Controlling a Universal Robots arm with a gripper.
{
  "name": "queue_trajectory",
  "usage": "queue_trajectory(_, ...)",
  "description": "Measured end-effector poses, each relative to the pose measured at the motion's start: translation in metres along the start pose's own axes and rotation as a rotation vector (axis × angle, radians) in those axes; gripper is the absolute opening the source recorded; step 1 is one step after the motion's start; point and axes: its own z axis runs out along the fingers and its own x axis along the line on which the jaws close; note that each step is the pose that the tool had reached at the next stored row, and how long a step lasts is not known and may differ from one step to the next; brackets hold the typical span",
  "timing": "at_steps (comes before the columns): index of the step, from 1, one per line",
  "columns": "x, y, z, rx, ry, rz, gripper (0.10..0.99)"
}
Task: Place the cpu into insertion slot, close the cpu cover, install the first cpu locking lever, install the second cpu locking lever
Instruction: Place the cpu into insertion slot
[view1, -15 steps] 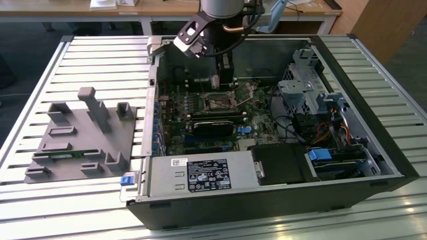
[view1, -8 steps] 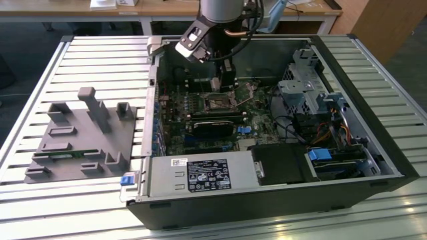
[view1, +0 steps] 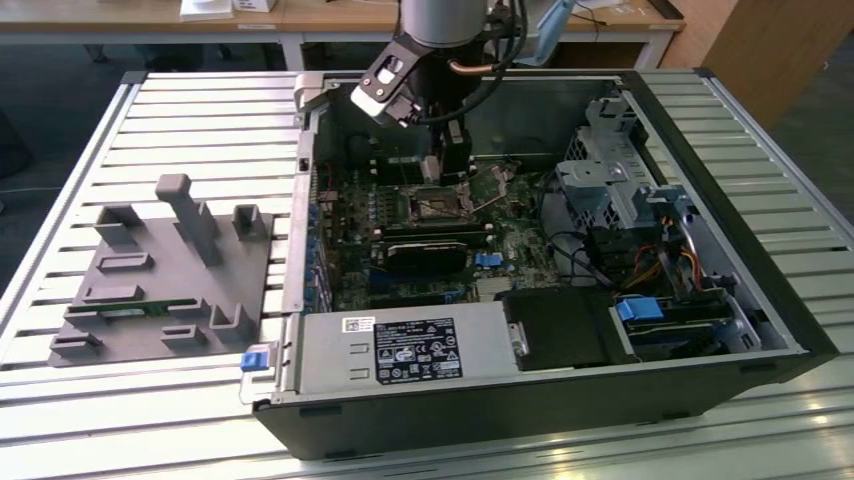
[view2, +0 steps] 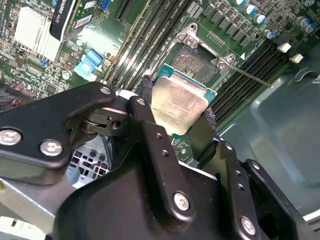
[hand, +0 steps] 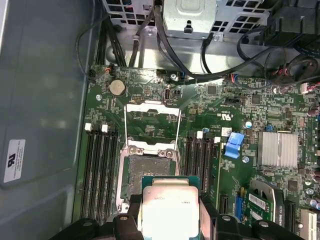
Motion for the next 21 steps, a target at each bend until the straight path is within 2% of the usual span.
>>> queue_trajectory(8, 0.0000, -0.0001, 0.0016, 0.000, 0.0003, -0.002, 0.537)
queue_trajectory(14, -0.0001, -0.0004, 0.0043, 0.001, 0.0031, -0.035, 0.537)
queue_trajectory(21, -0.0001, -0.0007, 0.0081, 0.001, 0.0033, -0.037, 0.537)
